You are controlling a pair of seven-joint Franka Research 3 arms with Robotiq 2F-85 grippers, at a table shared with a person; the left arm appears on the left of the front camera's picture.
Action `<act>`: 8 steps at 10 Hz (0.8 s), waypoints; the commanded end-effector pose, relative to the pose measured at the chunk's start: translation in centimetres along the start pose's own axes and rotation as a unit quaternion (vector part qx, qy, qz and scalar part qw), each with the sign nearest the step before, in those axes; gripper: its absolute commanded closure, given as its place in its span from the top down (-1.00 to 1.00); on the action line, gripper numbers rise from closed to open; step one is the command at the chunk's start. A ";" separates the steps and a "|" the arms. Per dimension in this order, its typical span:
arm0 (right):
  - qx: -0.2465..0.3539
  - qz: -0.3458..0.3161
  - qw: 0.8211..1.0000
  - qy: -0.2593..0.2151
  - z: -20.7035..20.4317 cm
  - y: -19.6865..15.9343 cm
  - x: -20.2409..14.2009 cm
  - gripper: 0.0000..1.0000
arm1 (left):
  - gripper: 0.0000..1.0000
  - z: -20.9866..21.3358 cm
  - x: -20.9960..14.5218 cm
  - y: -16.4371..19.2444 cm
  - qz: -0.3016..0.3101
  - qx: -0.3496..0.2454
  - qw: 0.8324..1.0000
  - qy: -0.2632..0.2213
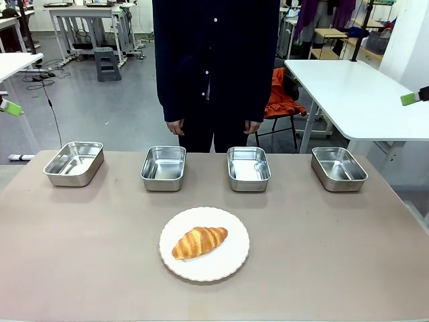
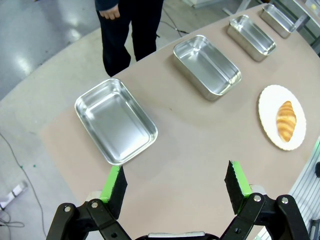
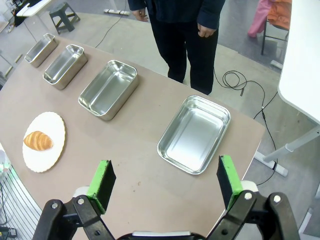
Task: Place the bread in the container.
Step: Place the Butter Roll into the Airtight Container indicated by the human.
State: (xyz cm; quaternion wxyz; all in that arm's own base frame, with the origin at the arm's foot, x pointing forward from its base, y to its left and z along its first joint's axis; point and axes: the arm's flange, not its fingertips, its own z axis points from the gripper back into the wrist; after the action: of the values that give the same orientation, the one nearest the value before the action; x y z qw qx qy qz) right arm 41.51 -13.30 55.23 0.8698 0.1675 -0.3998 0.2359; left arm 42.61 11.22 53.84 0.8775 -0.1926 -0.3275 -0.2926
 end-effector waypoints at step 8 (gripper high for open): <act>0.006 -0.002 1.000 -0.008 -0.1 0.0 0.0 1.00 | 1.00 0.1 0.1 -0.1 0.001 0.002 1.000 -0.004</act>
State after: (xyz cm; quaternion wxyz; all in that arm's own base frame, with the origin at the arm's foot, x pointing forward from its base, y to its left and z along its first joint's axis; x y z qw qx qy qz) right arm 41.50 -13.31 55.23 0.8698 0.1675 -0.3997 0.2358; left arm 42.61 11.22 53.85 0.8775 -0.1926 -0.3275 -0.2926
